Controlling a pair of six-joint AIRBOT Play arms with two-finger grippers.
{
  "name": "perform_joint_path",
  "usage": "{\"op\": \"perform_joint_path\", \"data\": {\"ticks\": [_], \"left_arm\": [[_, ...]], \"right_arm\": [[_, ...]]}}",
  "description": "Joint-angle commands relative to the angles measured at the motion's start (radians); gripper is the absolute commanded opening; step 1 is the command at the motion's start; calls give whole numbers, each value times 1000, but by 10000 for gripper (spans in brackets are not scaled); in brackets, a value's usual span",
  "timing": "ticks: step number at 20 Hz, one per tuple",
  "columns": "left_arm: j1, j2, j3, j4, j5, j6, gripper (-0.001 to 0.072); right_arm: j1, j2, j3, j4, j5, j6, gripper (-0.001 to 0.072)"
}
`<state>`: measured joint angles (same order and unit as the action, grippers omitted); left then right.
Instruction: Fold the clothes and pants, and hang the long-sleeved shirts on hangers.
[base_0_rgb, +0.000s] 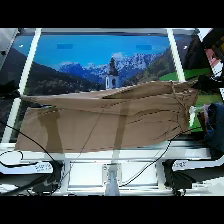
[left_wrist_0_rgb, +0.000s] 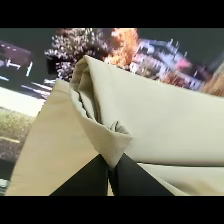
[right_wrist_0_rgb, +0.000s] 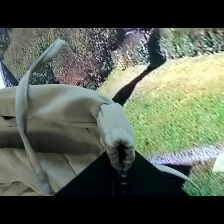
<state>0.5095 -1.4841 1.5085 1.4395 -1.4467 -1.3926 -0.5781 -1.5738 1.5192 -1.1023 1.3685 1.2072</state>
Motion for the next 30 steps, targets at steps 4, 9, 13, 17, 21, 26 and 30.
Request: {"op": "perform_joint_path", "data": {"ticks": [4, 9, 13, 17, 21, 26, 30], "left_arm": [[-22, 3, 17, -386, 135, 345, 20], [-49, 8, -36, -81, 122, 311, 16], [-51, 15, -283, 46, 219, 259, 18], [-49, 15, -423, -1, 285, 251, 67], [-47, 25, -424, -4, 284, 208, 514], [-40, 32, -424, -9, 284, 158, 514], [-19, 32, -425, -8, 249, 110, 477]], "right_arm": [[-1, 0, 0, 0, 0, 0, 32], [-1, 0, 0, -2, -2, -5, 32], [-1, 0, 0, -2, -8, -4, 32], [-1, 0, 0, -2, -10, -4, 32], [-1, 0, 0, -2, -26, -5, 32], [-1, 0, 0, -2, -26, -5, 33], [-1, 0, 0, -2, -26, -11, 33]]}}
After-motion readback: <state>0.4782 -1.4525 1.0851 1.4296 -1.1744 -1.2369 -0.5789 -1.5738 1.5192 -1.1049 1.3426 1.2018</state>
